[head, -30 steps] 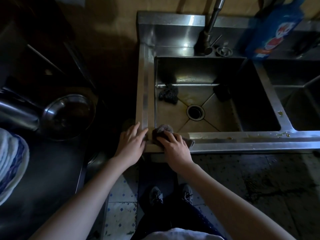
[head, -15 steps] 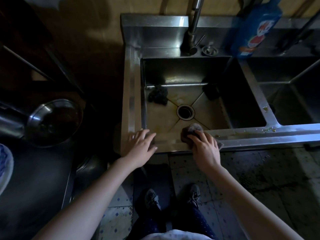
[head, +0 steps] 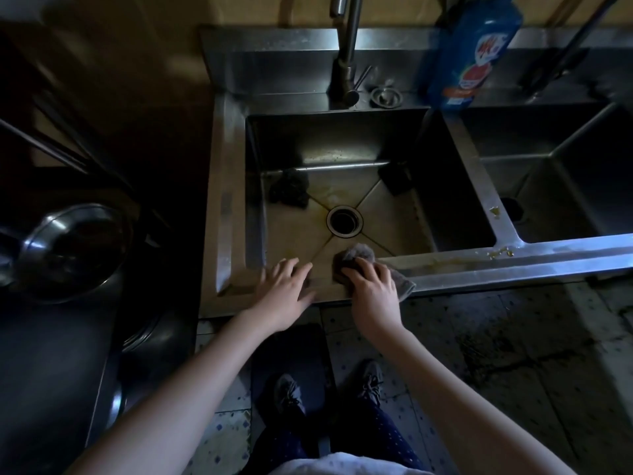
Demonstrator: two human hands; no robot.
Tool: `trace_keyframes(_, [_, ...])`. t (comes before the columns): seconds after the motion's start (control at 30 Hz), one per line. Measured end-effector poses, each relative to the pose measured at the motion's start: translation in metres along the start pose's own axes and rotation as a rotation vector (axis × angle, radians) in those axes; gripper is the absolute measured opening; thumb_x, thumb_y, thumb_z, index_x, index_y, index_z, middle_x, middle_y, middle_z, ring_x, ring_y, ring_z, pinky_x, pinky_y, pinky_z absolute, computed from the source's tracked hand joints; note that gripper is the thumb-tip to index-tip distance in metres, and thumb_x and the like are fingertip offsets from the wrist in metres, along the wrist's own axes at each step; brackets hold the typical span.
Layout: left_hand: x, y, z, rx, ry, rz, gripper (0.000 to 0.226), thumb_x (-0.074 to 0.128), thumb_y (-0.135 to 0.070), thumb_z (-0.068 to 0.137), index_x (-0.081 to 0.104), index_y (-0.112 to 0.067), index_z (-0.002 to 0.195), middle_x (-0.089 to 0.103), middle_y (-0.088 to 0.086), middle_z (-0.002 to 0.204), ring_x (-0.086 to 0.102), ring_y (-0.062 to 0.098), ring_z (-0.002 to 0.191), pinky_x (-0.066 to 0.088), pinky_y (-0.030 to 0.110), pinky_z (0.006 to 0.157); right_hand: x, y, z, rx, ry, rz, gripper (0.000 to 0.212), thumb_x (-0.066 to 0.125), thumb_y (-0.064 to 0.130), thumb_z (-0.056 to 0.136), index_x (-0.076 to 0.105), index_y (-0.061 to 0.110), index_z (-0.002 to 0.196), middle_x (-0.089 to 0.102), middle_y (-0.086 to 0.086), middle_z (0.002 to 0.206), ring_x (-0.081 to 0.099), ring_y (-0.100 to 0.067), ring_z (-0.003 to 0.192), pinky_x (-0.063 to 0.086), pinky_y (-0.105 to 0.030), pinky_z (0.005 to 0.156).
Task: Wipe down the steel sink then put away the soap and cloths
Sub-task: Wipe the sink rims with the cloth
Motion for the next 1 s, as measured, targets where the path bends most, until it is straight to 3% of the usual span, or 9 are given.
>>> trace_keyframes(0.23, [0.004,-0.027,0.006,-0.012,-0.008,-0.037,0.062,0.040,-0.054,0.091,0.019,-0.029,0.145,0.013,-0.001,0.154,0.014,0.025,0.141,0.007,0.052,0.113,-0.006,-0.035,-0.004,-0.086,0.020,-0.071,0.051,0.049,0.018,0.088,0.042,0.032,0.137,0.037,0.002,0.149,0.032,-0.032,0.136,0.036,-0.045,0.108])
trace_keyframes(0.6, [0.008,-0.073,0.028,0.015,-0.027,0.009,0.067,0.040,-0.058,0.089,0.019,-0.028,0.145,0.020,0.000,0.149,0.019,0.024,0.136,0.014,0.049,0.112,-0.048,-0.151,-0.003,0.201,-0.021,-0.063,0.050,0.049,0.015,0.090,0.044,0.031,0.138,0.031,0.002,0.152,0.027,-0.033,0.136,0.039,-0.052,0.104])
trace_keyframes(0.73, [0.013,-0.089,0.036,0.025,-0.036,0.021,0.067,0.040,-0.059,0.089,0.020,-0.026,0.145,0.022,0.001,0.149,0.022,0.024,0.135,0.016,0.048,0.111,-0.051,-0.156,0.003,0.264,-0.031,-0.025,0.050,0.048,0.011,0.090,0.048,0.027,0.137,0.032,0.000,0.152,0.027,-0.035,0.133,0.039,-0.050,0.104])
trace_keyframes(1.0, [0.025,-0.120,0.052,0.024,0.015,0.010,0.074,0.045,-0.060,0.086,0.016,-0.026,0.145,0.018,-0.001,0.150,0.019,0.025,0.137,0.011,0.052,0.111,-0.039,-0.136,0.006,0.037,-0.001,-0.026,0.048,0.051,0.020,0.090,0.048,0.028,0.137,0.037,0.000,0.151,0.032,-0.032,0.135,0.034,-0.046,0.110])
Point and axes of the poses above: each hand's wrist, its own z-axis towards the middle knuckle, its own x-axis out of the palm, y = z × x, the point moved 1 cm from there along z, towards the middle knuckle
